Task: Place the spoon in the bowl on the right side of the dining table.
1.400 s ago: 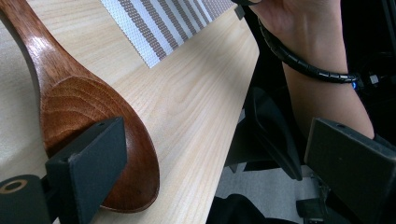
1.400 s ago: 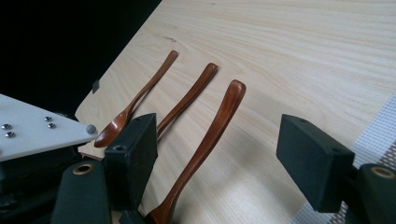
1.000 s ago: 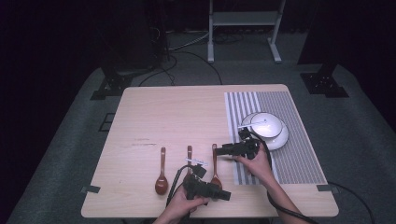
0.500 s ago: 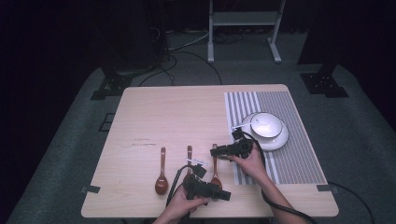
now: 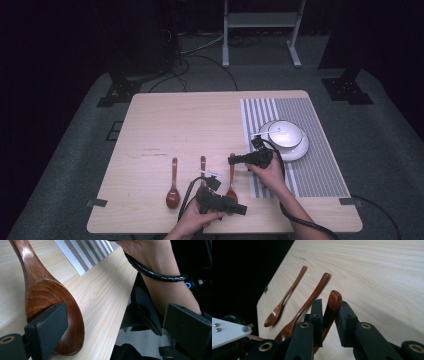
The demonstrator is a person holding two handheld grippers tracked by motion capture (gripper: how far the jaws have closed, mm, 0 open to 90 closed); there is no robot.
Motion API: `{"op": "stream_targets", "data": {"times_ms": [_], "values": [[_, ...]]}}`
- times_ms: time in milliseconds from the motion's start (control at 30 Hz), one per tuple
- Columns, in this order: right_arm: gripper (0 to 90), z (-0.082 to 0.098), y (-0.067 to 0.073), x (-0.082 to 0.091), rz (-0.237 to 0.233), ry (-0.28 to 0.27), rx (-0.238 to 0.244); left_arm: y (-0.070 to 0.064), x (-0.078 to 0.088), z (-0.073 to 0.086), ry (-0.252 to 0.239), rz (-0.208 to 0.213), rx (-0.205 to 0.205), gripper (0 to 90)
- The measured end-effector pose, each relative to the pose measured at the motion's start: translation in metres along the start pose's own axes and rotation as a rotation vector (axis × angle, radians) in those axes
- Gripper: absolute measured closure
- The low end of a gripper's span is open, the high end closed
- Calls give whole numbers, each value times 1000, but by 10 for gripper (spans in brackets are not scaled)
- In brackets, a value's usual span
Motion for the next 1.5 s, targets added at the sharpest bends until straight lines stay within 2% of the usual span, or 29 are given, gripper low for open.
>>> {"op": "stream_targets", "data": {"times_ms": [133, 167, 233, 500, 867, 1167, 1433, 1500], "values": [[788, 0, 2, 2, -27, -5, -17, 0, 0, 0, -2, 1, -1, 45], [804, -1, 4, 4, -56, -13, -31, 0, 1, 0, -4, 1, -1, 45], [820, -2, 6, 5, -80, -15, -40, 0, 1, 0, -5, 2, -2, 45], [841, -2, 10, 10, -123, -15, -61, -2, 1, -1, -3, -6, -17, 44], [841, -9, 8, 25, -115, -46, -84, -8, 11, -7, -38, -6, -42, 43], [841, -18, 1, 49, -73, -99, -100, -11, 31, -16, -91, -26, -65, 43], [841, -25, -5, 67, -46, -143, -112, -10, 38, -19, -112, -41, -65, 43], [841, -28, -7, 77, -35, -168, -119, -9, 41, -19, -114, -48, -65, 43]]}}
Point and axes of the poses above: each handheld gripper's, and its own axes: x roughly backward along the jaws, z roughly out of its underside, y roughly to its left, the point moved 5 cm from there along -x, roughly forward along the jaws, and after that the axes turned 7 degrees about -x, right-handed, at the moved point
